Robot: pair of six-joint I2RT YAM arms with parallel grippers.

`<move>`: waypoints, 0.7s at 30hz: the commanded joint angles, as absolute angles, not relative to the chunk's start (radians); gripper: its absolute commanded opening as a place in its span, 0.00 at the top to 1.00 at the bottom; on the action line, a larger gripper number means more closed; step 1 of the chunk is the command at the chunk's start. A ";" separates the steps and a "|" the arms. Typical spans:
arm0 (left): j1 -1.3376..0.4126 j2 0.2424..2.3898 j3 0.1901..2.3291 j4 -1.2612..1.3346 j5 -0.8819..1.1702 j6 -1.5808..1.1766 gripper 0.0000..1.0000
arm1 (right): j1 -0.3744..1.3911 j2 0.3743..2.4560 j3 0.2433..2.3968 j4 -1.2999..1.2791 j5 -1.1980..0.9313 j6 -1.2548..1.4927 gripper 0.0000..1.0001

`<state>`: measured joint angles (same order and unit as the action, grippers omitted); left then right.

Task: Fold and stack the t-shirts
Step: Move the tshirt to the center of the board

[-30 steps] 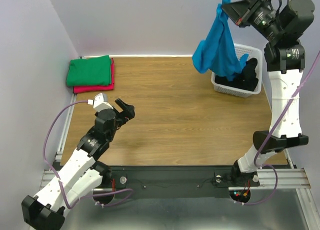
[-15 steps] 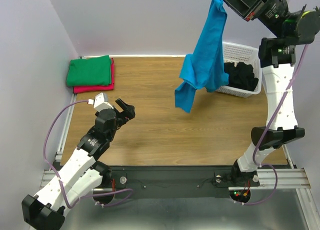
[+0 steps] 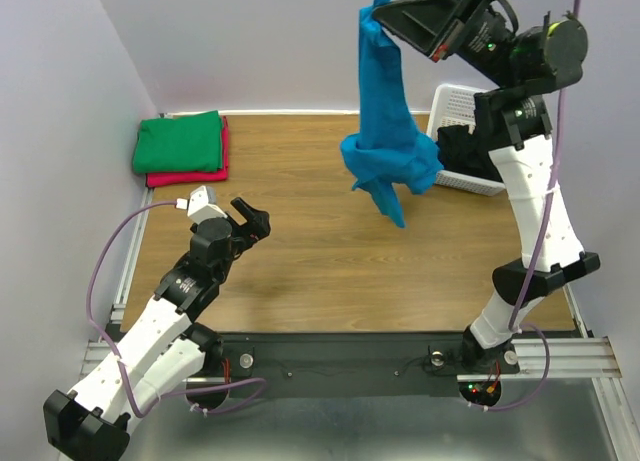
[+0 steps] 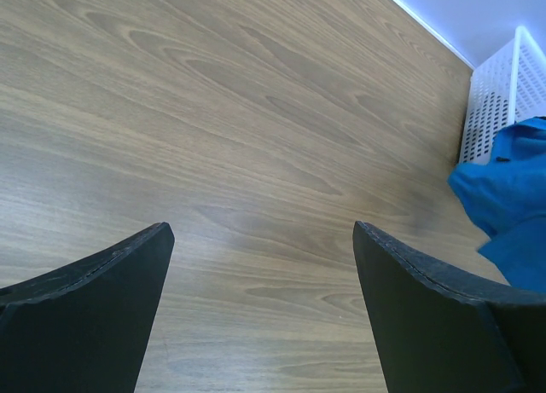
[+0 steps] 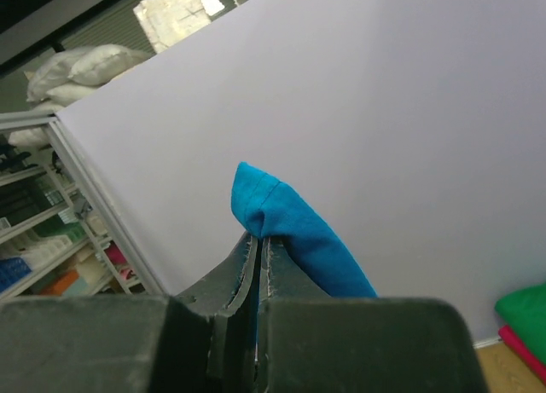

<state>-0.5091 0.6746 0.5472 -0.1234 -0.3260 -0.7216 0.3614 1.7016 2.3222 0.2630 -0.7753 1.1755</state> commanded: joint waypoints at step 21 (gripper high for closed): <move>-0.511 0.621 0.627 -0.348 -0.551 -0.923 0.01 | 0.623 1.493 1.662 -0.095 -0.274 0.457 1.00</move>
